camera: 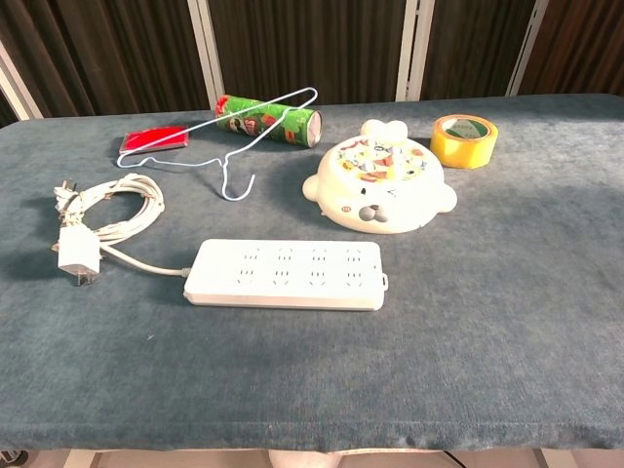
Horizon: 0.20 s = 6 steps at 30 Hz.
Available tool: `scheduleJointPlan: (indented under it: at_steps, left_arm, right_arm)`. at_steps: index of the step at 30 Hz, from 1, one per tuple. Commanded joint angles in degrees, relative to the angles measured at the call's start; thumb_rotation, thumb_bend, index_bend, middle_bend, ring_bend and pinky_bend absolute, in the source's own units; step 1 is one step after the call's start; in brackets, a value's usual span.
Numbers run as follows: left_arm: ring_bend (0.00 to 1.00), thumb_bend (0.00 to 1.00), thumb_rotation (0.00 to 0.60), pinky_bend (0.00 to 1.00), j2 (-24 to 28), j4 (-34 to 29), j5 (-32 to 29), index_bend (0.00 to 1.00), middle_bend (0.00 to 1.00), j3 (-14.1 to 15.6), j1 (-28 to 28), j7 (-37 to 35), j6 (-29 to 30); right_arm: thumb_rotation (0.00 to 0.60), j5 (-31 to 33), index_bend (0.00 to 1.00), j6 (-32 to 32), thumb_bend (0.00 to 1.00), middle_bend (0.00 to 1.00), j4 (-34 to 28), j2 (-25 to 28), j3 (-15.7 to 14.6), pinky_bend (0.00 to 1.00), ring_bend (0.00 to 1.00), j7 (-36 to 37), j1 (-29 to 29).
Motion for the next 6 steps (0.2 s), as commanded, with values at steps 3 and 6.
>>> scheduleJointPlan:
  at_steps: [3, 6]
  left_arm:
    - [0.01, 0.45, 0.6, 0.16, 1.2, 0.0, 1.7, 0.0, 0.01, -0.4, 0.8, -2.5, 0.7]
    - [0.01, 0.45, 0.6, 0.15, 1.5, 0.0, 2.5, 0.0, 0.01, -0.4, 0.8, -3.0, 0.1]
  right_arm:
    - [0.6, -1.7, 0.0, 1.0, 0.39, 0.03, 1.9, 0.1, 0.1, 0.0, 0.0, 1.7, -1.7]
    - [0.6, -2.2, 0.0, 0.2, 0.39, 0.03, 2.0, 0.3, 0.2, 0.0, 0.0, 1.8, -1.7]
